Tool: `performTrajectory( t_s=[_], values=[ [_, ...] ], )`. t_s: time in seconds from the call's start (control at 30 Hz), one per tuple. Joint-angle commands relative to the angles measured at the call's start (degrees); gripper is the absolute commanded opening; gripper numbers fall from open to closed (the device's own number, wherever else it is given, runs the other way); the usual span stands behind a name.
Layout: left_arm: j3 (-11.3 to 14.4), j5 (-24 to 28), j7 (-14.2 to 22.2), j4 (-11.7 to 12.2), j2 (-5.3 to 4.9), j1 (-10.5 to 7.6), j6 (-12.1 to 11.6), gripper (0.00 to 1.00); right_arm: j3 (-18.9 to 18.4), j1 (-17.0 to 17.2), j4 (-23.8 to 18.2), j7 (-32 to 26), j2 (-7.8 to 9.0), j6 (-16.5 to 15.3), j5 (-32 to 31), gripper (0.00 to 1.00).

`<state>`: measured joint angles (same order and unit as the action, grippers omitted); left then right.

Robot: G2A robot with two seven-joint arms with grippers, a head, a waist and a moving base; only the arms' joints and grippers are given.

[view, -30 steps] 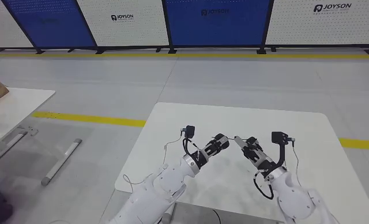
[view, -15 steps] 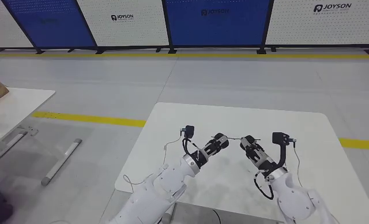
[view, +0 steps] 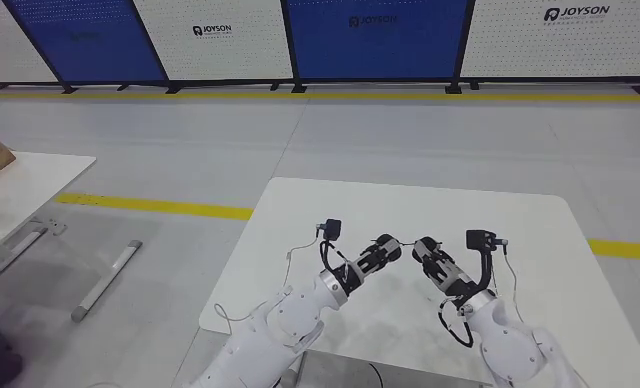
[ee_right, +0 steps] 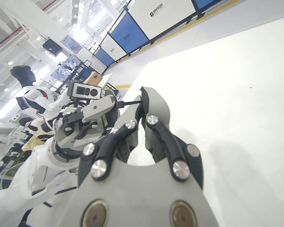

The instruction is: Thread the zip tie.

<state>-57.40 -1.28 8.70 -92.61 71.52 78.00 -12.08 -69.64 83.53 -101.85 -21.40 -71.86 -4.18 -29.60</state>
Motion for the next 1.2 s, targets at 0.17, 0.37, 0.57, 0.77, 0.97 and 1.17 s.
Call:
performTrajectory(
  t_s=[0.17,0.37,0.57,0.77,0.97,1.17],
  values=[
    [-0.35,-0.66,-0.34,0.01,-0.02,-0.1,2.05,0.55,-0.42,0.19,-0.55,0.24,0.1,0.35,-0.35,0.0],
    [0.41,-3.94,-0.29,-0.22,-0.02,-0.25,3.11,0.47,-0.41,0.18,-0.82,0.44,0.12,0.55,-0.33,0.0],
    [0.81,-4.42,-0.4,-0.2,0.09,-0.45,3.46,0.4,-0.25,0.24,-1.13,0.64,0.14,0.48,-0.51,0.0],
    [0.94,-4.12,-0.62,-0.08,0.23,-0.8,3.49,0.04,-0.16,0.24,-1.07,0.3,0.19,0.06,-0.52,0.0],
    [1.14,-4.32,-0.67,0.32,0.34,-1.2,4.13,0.0,-0.03,0.12,-0.97,0.02,0.24,-0.37,-0.66,0.0],
    [1.1,-3.97,-0.19,0.61,0.39,-1.39,3.87,0.0,0.17,-0.06,-0.84,-0.4,0.3,-0.69,-1.04,0.0]
  ],
)
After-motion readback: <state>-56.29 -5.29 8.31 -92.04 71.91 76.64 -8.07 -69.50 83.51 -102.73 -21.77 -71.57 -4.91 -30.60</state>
